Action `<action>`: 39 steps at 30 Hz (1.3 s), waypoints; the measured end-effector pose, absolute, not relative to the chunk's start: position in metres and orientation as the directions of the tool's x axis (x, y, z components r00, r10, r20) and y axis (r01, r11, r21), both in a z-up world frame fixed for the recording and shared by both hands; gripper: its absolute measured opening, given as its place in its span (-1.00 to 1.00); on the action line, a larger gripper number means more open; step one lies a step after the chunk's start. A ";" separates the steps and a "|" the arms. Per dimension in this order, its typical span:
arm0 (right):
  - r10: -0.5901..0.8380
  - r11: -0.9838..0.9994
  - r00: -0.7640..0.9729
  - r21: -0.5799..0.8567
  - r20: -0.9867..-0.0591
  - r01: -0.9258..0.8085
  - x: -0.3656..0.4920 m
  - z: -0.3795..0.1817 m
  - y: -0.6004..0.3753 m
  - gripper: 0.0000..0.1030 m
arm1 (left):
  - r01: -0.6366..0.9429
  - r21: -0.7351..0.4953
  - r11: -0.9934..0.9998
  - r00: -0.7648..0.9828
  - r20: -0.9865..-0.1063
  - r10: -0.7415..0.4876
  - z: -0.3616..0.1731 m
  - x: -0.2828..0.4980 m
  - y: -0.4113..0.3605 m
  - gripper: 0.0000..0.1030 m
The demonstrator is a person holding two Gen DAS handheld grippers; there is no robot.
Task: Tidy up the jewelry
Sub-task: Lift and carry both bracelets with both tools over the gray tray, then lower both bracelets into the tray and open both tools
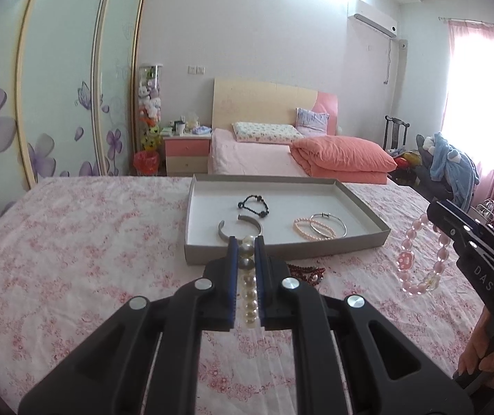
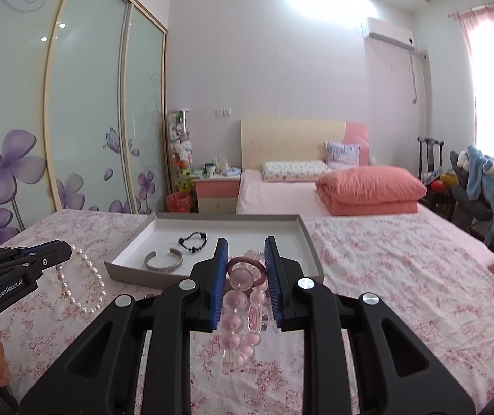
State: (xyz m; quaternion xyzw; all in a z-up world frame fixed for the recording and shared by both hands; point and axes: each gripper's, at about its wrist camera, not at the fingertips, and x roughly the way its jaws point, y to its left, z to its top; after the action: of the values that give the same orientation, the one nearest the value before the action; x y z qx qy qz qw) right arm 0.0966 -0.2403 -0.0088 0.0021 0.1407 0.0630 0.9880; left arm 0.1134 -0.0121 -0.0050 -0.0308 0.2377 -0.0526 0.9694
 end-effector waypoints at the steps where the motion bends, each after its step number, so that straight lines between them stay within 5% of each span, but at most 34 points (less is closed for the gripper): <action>1: 0.123 0.992 0.956 0.016 -0.266 -0.123 0.095 -0.007 -0.240 -0.55 | 0.086 -0.081 0.993 0.885 -0.452 -0.114 -0.004 0.112 -0.012 -0.80; 25: 0.109 0.994 0.986 -0.012 -0.125 -0.111 0.116 0.021 -0.227 -0.55 | 0.076 -0.058 0.995 0.925 -0.369 -0.092 0.024 0.146 -0.025 -0.80; 39: 0.114 0.993 0.975 0.022 -0.192 -0.112 0.192 0.006 -0.219 -0.55 | 0.083 -0.069 0.994 0.909 -0.404 -0.104 0.010 0.233 -0.029 -0.80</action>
State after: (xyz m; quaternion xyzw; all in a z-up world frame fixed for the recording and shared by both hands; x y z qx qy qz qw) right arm 0.1917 -0.2189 0.0055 0.0056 0.0968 0.0568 0.9937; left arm 0.2335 -0.0294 0.0105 -0.0251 0.2082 -0.0480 0.9766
